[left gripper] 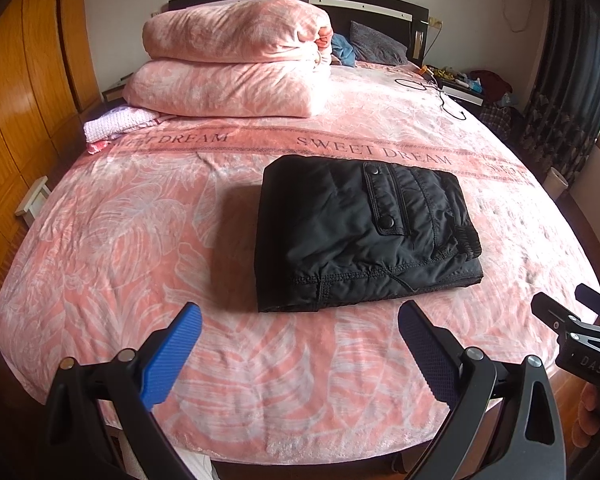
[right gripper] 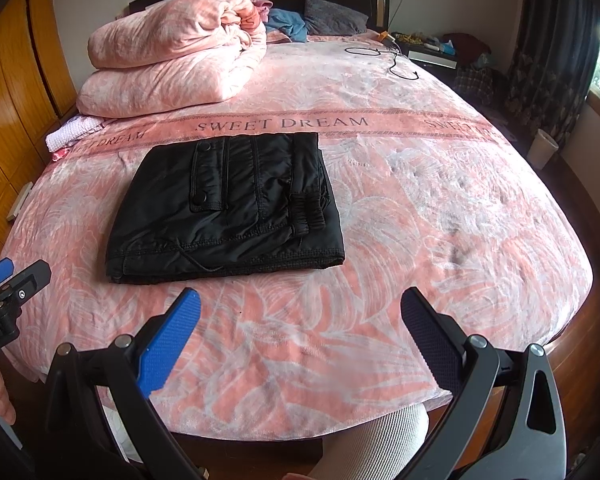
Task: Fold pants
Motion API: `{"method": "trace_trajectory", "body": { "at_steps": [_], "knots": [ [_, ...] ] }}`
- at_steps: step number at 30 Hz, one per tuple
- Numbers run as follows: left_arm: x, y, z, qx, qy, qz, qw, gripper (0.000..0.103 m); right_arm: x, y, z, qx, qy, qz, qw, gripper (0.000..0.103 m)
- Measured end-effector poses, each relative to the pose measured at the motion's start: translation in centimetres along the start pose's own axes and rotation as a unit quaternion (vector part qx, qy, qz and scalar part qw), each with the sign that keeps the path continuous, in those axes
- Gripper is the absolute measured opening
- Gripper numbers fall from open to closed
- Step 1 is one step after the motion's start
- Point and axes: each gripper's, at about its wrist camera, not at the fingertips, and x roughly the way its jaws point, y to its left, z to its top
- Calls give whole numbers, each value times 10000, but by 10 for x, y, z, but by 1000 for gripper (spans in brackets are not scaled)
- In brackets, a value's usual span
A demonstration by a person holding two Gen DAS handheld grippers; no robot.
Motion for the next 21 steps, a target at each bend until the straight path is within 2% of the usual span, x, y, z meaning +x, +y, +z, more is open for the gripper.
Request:
{"method": "trace_trajectory", "body": {
  "at_steps": [21],
  "knots": [
    [-23, -7, 2, 79, -253, -4, 9996, 99, -19, 2, -2, 91, -154, -17, 9998, 100]
  ]
}}
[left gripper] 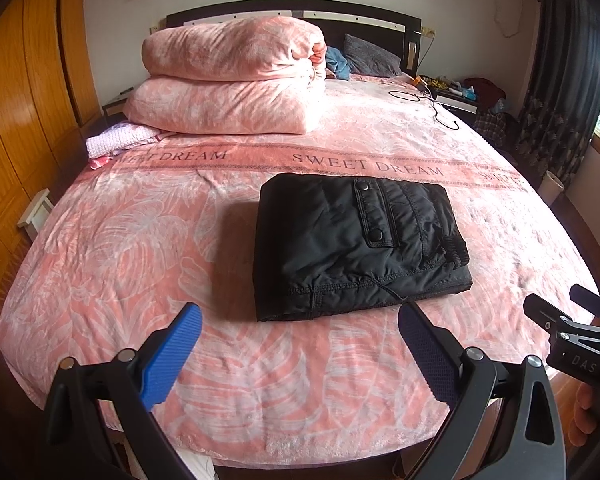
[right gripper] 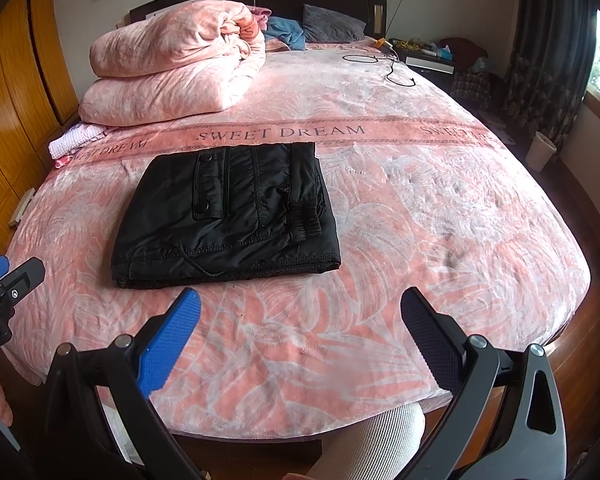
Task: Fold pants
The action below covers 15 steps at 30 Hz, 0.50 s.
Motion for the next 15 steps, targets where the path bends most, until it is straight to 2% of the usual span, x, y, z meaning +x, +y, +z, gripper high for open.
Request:
{"method": "trace_trajectory", "body": {
  "at_steps": [15],
  "knots": [
    [-16, -6, 3, 61, -179, -22, 9998, 99, -11, 1, -2, 6, -97, 8, 10000, 100]
  ]
}}
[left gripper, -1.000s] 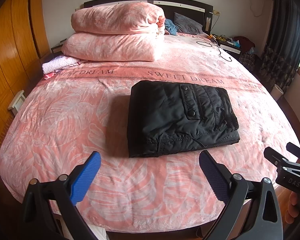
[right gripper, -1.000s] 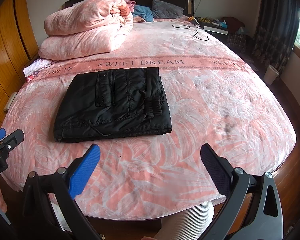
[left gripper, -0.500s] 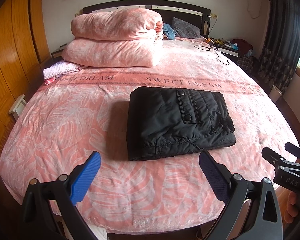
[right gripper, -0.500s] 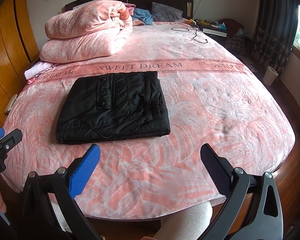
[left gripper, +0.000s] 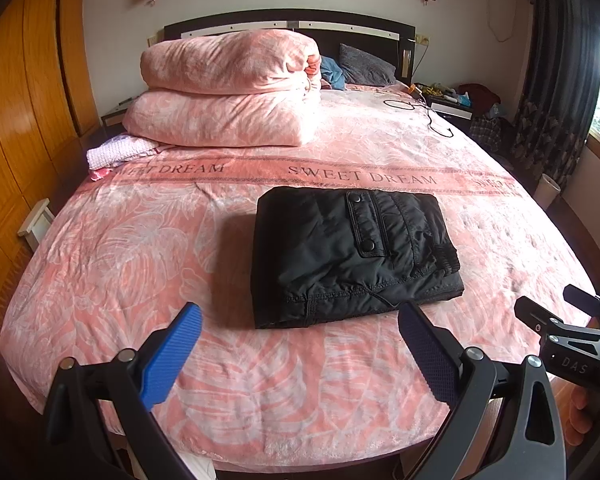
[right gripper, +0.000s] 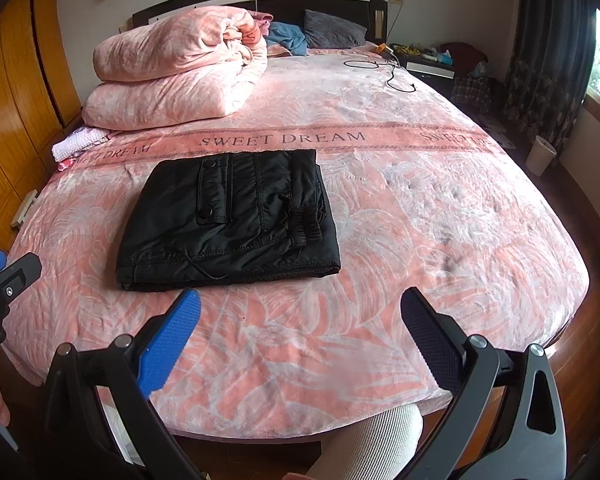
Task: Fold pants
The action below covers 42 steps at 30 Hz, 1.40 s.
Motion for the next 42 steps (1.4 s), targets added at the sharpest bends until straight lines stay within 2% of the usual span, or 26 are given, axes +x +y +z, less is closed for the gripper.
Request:
{"method": "trace_trajectory", "body": {
  "at_steps": [14, 20, 23, 28, 42],
  "knots": [
    [-12, -5, 1, 58, -197, -3, 9998, 99, -1, 0, -1, 2, -6, -1, 10000, 100],
    [-20, -6, -3, 44, -409, -379, 9984, 99, -2, -1, -3, 18, 10, -7, 10000, 100],
    [-23, -6, -6, -64, -534, -242, 9983, 99, -3, -2, -5, 39, 23, -21, 10000, 100],
    [-25, -9, -4, 43, -597, 52, 9982, 99, -2, -5, -8, 77, 39, -27, 10000, 100],
    [-27, -5, -6, -55, -604, 5, 9982, 99, -3, -5, -8, 54, 33, -26, 10000, 100]
  ]
}}
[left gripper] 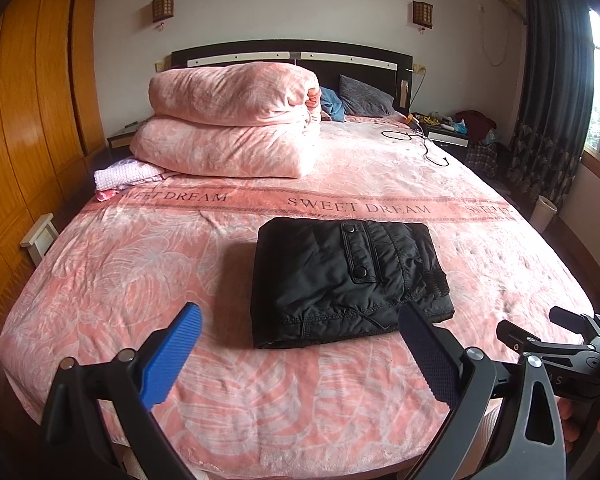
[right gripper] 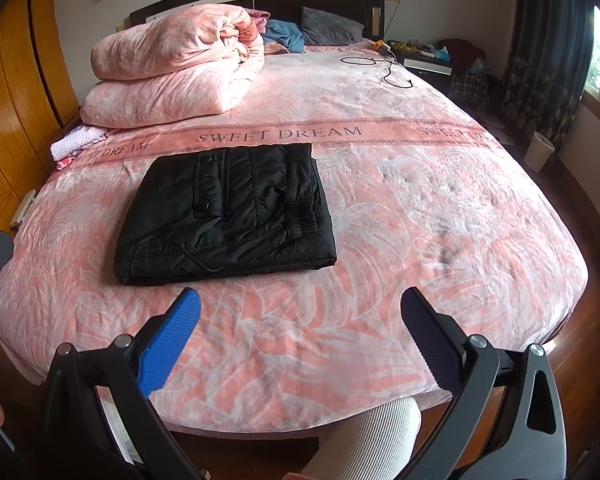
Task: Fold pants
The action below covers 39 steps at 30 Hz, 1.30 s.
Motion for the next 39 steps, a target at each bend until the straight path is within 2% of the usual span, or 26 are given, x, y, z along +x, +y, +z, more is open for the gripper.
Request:
{"method": "trace_trajectory", "body": {
  "at_steps": [32, 33, 37, 39],
  "knots": [
    [0, -4, 2, 49, -10, 23, 10000, 99, 0, 2, 1, -25, -9, 4, 10000, 100],
    [0, -3, 2, 32, -12, -17, 10000, 99, 1, 3, 1, -32, -6, 3, 10000, 100],
    [0, -2, 2, -82, 98, -565, 9983, 99, 0, 3, 1, -12, -8, 7, 10000, 100],
    [2, 0, 2, -219, 154, -620, 9977, 99, 0, 2, 1, -17, -15, -5, 10000, 100]
  ]
}}
